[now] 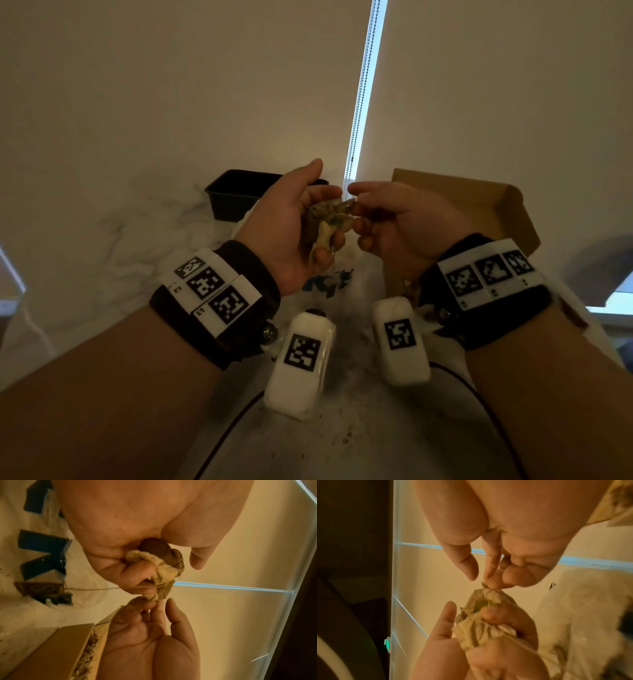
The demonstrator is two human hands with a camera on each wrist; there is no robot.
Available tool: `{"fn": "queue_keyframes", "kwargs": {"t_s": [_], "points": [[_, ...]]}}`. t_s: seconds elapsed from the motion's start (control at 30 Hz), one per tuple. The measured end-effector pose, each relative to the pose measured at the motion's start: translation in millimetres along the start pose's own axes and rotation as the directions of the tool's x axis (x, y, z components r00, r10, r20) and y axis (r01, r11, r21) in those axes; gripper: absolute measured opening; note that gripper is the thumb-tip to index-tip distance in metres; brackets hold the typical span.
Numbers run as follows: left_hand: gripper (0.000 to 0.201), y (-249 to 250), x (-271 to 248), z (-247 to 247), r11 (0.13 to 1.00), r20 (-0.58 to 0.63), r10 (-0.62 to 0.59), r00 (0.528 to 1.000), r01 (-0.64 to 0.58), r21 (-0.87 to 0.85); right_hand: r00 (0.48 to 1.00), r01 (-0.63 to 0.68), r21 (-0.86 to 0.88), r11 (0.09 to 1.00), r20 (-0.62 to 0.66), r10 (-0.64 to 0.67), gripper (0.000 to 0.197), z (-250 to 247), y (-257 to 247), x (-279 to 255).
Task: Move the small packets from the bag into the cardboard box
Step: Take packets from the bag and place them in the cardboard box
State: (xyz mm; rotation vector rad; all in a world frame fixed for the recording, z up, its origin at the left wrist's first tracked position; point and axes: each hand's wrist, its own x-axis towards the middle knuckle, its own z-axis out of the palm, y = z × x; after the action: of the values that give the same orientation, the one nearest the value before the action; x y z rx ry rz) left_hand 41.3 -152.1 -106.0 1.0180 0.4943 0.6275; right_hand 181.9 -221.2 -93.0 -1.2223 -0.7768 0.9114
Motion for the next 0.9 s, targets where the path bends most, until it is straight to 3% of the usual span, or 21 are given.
{"fn": "queue_keyframes", "kwargs": {"t_s": [0.4,0.57,0.67,0.9], "points": [[0.071,-8,3,3,0.993,0.070,-0.005,0.998,-0.003,0.117,0.989,0.141,-0.166,0.976,0.061,-0.133,0.013,-14,18,-5],[0.061,-9,1,4,0.988,0.038,0.005,0.999,-0.011,0.151,0.984,0.176,-0.298,0.938,0.021,-0.178,0.014,-18,18,-4],[0.045,-9,3,2,0.977,0.011,0.014,1.000,-0.016,0.211,0.975,0.190,-0.366,0.911,-0.040,-0.220,0.011,-19,17,-4],[0.022,-12,8,-2,0.961,-0.023,0.069,0.997,-0.060,0.269,0.966,0.212,-0.315,0.925,-0.074,-0.247,0.010,-20,15,-4]]}}
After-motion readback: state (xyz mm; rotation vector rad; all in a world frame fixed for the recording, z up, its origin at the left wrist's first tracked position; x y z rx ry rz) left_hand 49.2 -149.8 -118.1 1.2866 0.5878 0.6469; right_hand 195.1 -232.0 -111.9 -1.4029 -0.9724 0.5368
